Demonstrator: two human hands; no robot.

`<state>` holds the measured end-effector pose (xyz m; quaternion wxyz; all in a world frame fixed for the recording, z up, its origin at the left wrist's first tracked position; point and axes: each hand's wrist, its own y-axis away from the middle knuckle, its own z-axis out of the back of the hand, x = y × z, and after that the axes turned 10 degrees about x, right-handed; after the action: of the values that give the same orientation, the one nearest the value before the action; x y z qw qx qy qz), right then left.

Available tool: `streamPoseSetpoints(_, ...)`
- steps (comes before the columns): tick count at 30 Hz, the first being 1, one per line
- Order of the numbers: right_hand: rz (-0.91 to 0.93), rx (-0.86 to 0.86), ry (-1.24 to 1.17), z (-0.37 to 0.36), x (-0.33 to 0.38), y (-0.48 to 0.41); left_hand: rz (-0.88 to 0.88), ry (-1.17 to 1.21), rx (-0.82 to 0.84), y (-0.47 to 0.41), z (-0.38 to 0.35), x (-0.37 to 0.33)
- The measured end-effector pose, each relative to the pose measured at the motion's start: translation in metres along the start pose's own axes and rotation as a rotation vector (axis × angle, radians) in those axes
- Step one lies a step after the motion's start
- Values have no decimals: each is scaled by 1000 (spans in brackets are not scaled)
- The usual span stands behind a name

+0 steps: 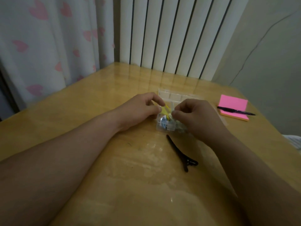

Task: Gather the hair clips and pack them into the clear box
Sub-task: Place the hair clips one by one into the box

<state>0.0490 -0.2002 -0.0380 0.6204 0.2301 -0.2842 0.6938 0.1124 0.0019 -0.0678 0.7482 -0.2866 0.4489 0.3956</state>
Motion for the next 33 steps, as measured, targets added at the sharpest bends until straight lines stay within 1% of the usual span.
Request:
streamPoseSetpoints(8,-32,29,78,-12,8,-11,14,56,-17,-6,1,5)
streamPoseSetpoints(16,58,-15,-13,-8,5,-6,12,39,-8,-5,1,4)
streamPoseSetpoints(19,108,-4,13,9,11,3,17,24,-4,-4,2,3)
streamPoseSetpoints(20,111,45,42,16,13,7,16,22,-5,-3,2,3)
streamPoseSetpoints(22,69,248,139,31,18,17,16,18,-7,-3,2,3)
streamPoseSetpoints(24,-22,496,314,40,22,25,22,14,-6,-3,1,4)
streamPoseSetpoints(26,-106,680,515,38,22,29,20,17,-3,-4,1,5)
streamPoseSetpoints(27,-126,721,585,35,21,30,17,17,0,-3,1,4)
streamPoseSetpoints(29,-115,736,641,29,21,31,15,12,6,-3,2,3)
streamPoseSetpoints(31,-60,744,635,26,23,33,19,0,1,-3,2,3)
streamPoseSetpoints(33,29,750,540,29,26,35,17,-2,-1,-4,1,4)
